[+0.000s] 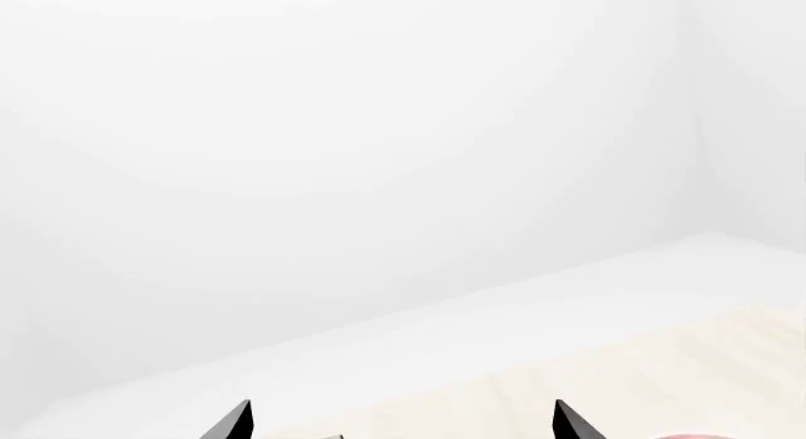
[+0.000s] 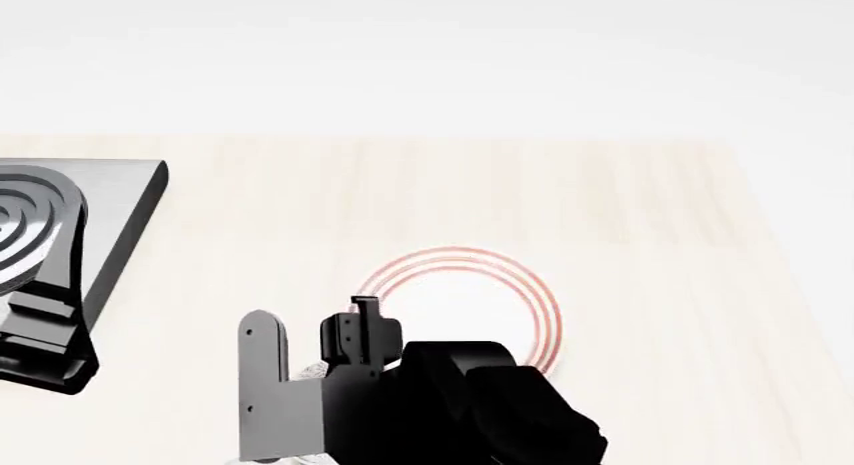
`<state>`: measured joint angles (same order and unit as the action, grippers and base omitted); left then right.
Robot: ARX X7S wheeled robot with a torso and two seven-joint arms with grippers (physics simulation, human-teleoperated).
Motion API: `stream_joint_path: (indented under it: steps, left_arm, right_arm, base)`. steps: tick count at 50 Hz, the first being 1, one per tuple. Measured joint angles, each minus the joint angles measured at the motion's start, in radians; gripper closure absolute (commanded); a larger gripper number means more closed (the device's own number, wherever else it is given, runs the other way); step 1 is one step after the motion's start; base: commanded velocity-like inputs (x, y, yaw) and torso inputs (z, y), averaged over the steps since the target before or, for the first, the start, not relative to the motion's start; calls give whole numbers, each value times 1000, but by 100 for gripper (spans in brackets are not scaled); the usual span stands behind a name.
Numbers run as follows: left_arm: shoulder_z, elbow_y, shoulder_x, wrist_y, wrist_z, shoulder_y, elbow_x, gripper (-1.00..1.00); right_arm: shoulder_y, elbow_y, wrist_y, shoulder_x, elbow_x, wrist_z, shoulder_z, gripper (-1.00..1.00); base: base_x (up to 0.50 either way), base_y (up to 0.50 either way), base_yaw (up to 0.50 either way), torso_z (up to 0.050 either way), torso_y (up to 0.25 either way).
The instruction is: Pick the akita bowl between the plate and the ramekin and place it on the plate.
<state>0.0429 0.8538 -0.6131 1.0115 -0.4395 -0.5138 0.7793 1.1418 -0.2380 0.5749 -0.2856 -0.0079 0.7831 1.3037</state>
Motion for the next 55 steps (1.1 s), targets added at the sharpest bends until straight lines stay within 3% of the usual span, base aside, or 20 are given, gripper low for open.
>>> stream_joint_path:
  steps: [33,34,55]
  left_arm:
    - [-13,-1,-12,-17,-4,10,20,-100]
    - [-13,-1,-12,-18,-4,10,20,-100]
    - [-11,0,-18,-22,-11,7,28,-100]
  right_arm:
    - [-33,-93,-71,38,-14,-25,33,-100]
    - [-34,-92,-73,38,-15,-25,34,100]
    - [-34,-86,-89,24,-35,-45,55,100]
  base:
    - [0,0,0,0,0]
    - [0,0,0,0,0]
    - [0,0,0,0,0]
